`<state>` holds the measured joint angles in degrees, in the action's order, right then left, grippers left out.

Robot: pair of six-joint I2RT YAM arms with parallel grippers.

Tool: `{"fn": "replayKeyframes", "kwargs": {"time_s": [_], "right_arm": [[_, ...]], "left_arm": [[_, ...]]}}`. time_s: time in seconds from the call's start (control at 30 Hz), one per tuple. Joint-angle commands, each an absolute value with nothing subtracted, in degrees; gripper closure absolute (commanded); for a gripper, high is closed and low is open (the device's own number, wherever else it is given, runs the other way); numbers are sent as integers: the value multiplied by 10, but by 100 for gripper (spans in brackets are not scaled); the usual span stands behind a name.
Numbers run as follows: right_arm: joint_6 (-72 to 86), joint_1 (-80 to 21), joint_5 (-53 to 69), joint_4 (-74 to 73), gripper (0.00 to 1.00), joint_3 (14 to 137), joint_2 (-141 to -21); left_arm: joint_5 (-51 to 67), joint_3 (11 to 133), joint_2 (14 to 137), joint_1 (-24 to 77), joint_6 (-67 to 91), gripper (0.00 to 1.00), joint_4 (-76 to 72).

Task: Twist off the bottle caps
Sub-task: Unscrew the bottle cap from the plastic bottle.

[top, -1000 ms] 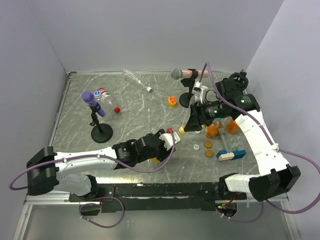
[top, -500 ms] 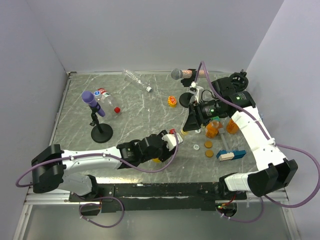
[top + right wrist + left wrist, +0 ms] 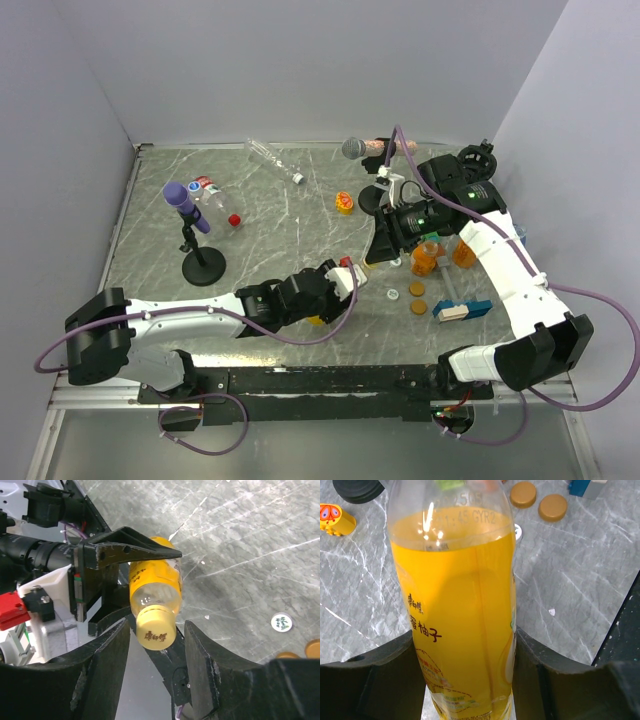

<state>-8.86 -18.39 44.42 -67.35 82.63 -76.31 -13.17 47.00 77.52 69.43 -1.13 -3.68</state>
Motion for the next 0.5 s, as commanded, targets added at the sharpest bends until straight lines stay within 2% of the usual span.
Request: {"fn": "replayKeyframes", "kwargs": {"time_s": [0.0, 0.07, 0.17, 0.23, 0.3, 0.47], "right_arm": [[-83, -188, 437, -682, 46, 839, -766], [-86, -189, 444, -684, 51, 840, -765], [-92, -189, 455, -688, 70, 846, -766], [-99, -190, 467, -691, 78, 849, -768], [-106, -192, 476, -696, 84, 851, -769], [-174, -198, 517, -720, 89, 862, -772]], "left_arm": [[-136, 509, 761, 698, -4, 95, -105], [-134, 507, 761, 698, -4, 95, -106], [-135, 507, 761, 698, -4, 95, -107], [-135, 505, 760, 698, -4, 95, -108], [-131, 502, 758, 698, -4, 95, -109], [-92, 483, 737, 696, -11, 95, -117]]}}
